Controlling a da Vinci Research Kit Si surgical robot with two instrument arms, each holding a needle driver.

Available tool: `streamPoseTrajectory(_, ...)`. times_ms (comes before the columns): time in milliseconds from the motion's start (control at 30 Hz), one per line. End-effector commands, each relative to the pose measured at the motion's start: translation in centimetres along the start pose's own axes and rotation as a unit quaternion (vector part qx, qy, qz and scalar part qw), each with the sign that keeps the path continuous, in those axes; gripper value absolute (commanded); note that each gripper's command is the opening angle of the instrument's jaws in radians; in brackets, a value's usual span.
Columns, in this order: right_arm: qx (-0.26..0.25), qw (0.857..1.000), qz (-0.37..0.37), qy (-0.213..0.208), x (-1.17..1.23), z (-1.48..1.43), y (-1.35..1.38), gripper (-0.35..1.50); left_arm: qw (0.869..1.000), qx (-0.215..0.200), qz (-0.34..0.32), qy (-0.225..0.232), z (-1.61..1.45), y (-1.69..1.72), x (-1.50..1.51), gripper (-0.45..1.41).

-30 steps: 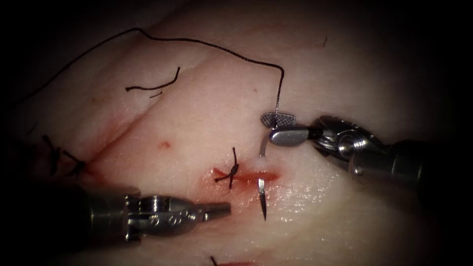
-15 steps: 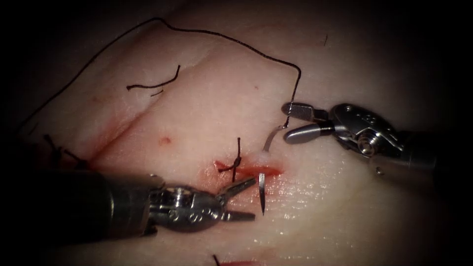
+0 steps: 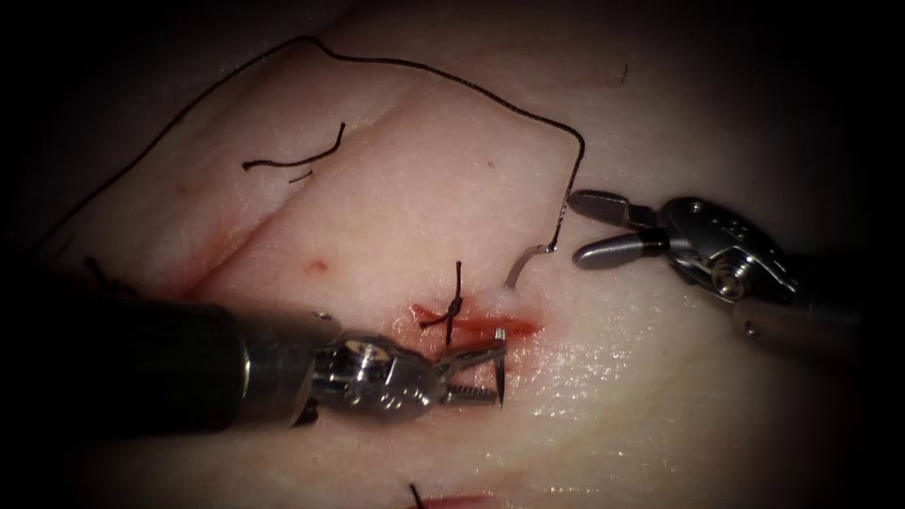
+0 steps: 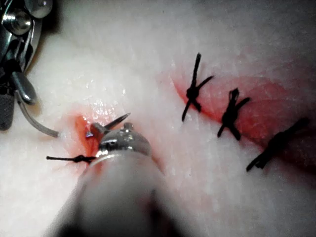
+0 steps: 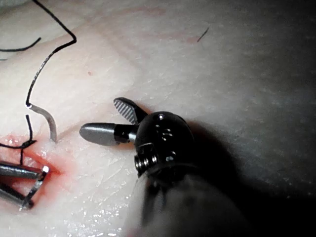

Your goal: Wound Closure

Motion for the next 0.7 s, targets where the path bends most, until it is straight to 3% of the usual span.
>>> streamPoseTrajectory(33,0.001,1.000,-0.001,0.000,-0.04,0.09,0.04,1.11,1.000,0.001,-0.001,0.000,0.08,0.00,0.00,0.46)
streamPoseTrajectory(167,0.009,1.000,-0.006,0.007,-0.13,0.11,0.02,1.11,0.999,-0.003,0.031,-0.008,0.16,-0.01,0.02,0.61)
streamPoseTrajectory(300,0.012,1.000,-0.003,0.016,-0.18,0.11,0.02,1.10,0.998,-0.007,0.055,-0.015,0.22,-0.02,0.03,0.59)
streamPoseTrajectory(433,0.013,1.000,0.002,0.020,-0.21,0.11,0.03,1.06,0.998,-0.004,0.059,-0.021,0.25,-0.06,0.02,0.39)
streamPoseTrajectory(500,0.014,1.000,0.007,0.022,-0.23,0.11,0.03,1.01,0.998,0.000,0.060,-0.029,0.23,-0.07,-0.04,-0.35)
streamPoseTrajectory(567,0.014,1.000,0.009,0.023,-0.24,0.11,0.02,1.00,0.997,0.001,0.063,-0.033,0.20,-0.07,-0.06,-0.45)
streamPoseTrajectory(700,0.016,0.999,0.015,0.027,-0.26,0.09,0.00,0.95,0.999,0.012,0.029,-0.023,0.12,-0.06,-0.06,-0.45)
